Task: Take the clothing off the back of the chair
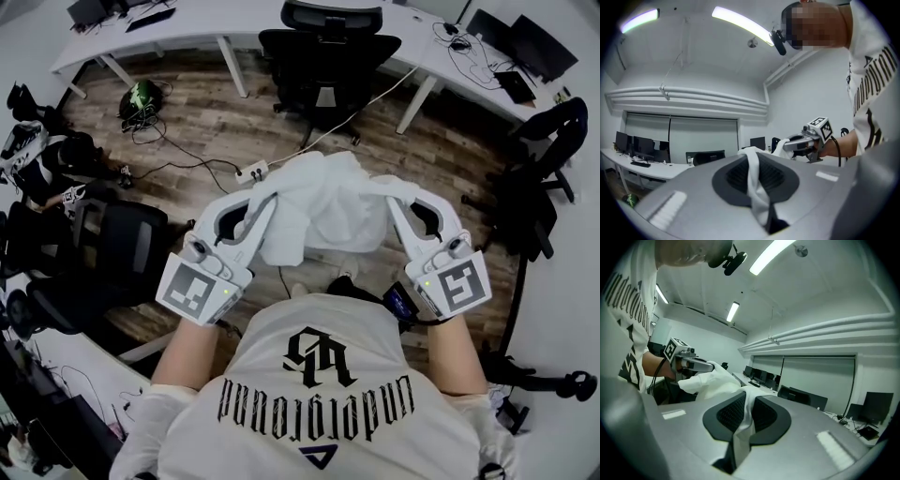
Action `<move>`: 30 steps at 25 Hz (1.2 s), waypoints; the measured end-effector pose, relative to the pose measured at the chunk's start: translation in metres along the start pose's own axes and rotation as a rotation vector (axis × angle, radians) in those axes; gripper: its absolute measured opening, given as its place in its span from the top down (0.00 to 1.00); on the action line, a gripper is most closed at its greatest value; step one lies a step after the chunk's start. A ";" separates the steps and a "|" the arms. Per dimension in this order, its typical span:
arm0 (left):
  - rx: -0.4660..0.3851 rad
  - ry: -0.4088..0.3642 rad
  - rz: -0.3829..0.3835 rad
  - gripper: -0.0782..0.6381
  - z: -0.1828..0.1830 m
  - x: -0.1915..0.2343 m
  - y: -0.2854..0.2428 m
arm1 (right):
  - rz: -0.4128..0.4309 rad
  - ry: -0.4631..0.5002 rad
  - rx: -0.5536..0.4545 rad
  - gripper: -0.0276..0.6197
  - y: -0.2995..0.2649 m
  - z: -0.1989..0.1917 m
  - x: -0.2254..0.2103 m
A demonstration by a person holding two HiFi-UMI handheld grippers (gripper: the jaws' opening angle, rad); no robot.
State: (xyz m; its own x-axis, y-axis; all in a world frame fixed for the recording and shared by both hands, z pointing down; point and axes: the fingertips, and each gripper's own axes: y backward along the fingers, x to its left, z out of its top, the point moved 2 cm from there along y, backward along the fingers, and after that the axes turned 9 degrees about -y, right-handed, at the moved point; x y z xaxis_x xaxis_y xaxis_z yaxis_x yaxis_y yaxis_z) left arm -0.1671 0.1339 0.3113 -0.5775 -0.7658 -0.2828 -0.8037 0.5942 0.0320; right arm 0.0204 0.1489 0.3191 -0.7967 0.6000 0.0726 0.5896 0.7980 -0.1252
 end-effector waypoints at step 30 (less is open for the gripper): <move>0.053 0.077 -0.028 0.80 -0.038 -0.006 0.071 | 0.018 -0.039 0.047 0.93 0.002 -0.034 0.094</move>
State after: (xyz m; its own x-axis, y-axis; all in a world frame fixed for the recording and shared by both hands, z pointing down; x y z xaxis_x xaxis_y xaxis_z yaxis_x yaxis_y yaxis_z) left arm -0.2263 0.1716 0.3520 -0.5656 -0.7979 -0.2084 -0.8123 0.5827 -0.0265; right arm -0.0488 0.2093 0.3589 -0.7914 0.6106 0.0310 0.5974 0.7831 -0.1727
